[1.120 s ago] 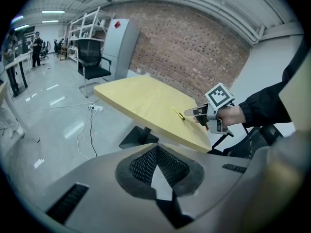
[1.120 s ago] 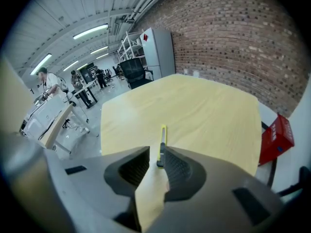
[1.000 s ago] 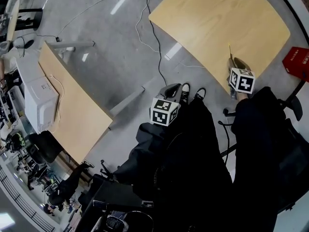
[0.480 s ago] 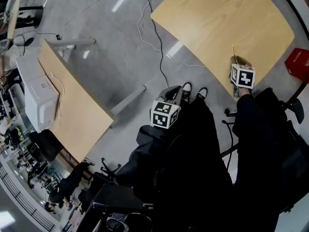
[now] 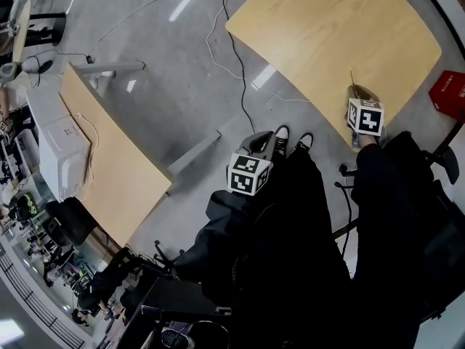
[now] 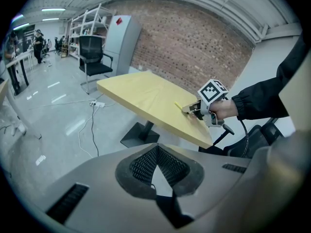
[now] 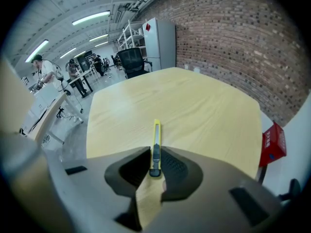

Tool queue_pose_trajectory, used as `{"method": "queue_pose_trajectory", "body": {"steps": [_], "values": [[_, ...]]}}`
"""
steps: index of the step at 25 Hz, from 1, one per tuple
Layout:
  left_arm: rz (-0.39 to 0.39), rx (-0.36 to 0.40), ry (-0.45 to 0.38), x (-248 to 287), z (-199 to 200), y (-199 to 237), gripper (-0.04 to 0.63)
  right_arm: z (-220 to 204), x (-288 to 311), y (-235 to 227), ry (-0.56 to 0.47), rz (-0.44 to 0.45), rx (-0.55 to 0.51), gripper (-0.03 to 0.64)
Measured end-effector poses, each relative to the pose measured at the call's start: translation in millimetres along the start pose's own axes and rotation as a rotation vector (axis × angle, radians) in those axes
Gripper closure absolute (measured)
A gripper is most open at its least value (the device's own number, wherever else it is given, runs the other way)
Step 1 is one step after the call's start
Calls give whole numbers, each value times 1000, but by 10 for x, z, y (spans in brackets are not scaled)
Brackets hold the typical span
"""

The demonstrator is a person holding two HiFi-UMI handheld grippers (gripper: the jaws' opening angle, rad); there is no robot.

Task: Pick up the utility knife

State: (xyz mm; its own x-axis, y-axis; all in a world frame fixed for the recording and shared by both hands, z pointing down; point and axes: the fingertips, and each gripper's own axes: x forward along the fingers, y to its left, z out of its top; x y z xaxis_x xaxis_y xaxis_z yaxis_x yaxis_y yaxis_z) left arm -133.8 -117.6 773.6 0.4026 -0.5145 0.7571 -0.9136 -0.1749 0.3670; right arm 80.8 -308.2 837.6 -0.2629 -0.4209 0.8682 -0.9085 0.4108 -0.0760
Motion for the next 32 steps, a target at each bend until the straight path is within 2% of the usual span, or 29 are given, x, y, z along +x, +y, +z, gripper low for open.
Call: {"method": "queue_pose_trajectory", "body": {"steps": [6,12,18,24,28,32], "values": [[-10,20,-26,-39,171,-88,594,311,-437,66,-151,8,-35,548],[-35,77,-119,-127,621,-285,594,681,-1223,202,-357,4,-51,548],[-63,138,-242,-350,1233,-575,594,1061,-2099,333,-546,-26,-74,548],[-90,215,-370,-648,1758,-912,594,1177,-2927,373,-709,-72,-47,548],[-101,265,-454,-886,2077,-1097,594,1172,-3418,359,-784,-97,-12,548],[-120,285,-524,-1184,2349,-1328,594,1149,-3893,311,-850,-122,13,548]]}}
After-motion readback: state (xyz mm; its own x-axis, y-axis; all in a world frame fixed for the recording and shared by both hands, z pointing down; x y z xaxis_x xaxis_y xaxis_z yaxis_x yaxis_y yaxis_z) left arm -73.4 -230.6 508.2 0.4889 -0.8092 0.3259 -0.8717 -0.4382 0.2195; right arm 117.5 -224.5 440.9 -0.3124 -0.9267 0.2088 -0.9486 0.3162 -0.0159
